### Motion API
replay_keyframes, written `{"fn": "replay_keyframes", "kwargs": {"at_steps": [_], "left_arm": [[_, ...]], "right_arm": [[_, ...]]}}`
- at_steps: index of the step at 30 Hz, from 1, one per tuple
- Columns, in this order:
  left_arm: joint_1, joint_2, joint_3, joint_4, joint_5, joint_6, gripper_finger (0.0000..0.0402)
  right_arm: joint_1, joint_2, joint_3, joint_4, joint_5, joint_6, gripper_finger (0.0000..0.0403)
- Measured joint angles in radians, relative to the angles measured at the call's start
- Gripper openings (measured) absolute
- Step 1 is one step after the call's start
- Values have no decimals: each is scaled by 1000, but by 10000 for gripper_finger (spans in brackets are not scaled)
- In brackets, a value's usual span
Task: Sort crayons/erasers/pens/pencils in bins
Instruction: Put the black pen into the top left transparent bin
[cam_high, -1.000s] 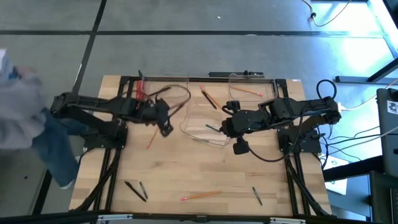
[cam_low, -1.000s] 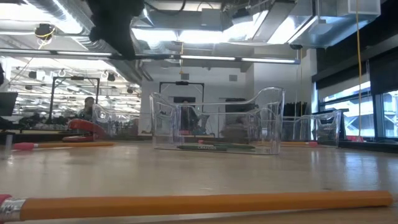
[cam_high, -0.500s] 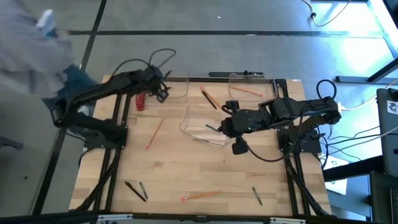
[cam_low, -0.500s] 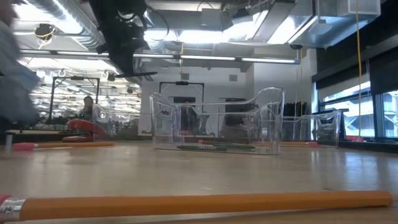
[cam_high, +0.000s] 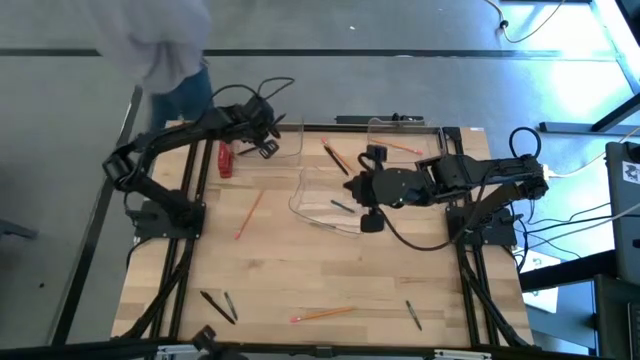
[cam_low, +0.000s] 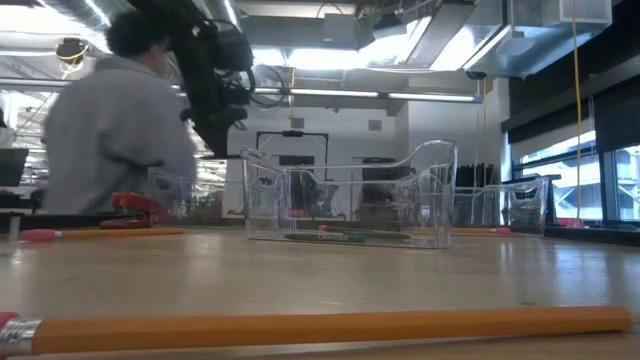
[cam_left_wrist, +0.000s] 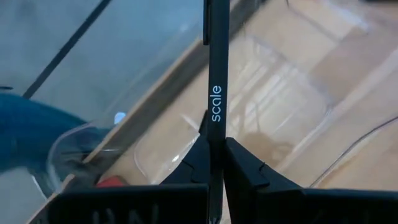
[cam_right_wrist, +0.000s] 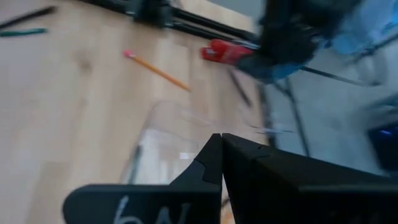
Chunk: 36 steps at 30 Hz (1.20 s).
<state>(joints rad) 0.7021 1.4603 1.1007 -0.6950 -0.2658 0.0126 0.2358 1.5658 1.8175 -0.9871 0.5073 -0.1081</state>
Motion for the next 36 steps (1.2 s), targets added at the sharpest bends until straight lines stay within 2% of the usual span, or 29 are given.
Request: {"fn": "replay_keyframes", "kwargs": {"at_steps": [4,18,25,36], "left_arm": [[1,59,0,0,6,24,9],[1,231,0,24,51,50,9],[1,269,0,45,51,49,11],[1,269,0,58,50,49,75]], "right_arm": [[-7,0,0,0,58,1,5],[-29,0,0,0,58,19,5],[-36,0,0,0,58,21,5],[-36,0,0,0,58,21,5]]}}
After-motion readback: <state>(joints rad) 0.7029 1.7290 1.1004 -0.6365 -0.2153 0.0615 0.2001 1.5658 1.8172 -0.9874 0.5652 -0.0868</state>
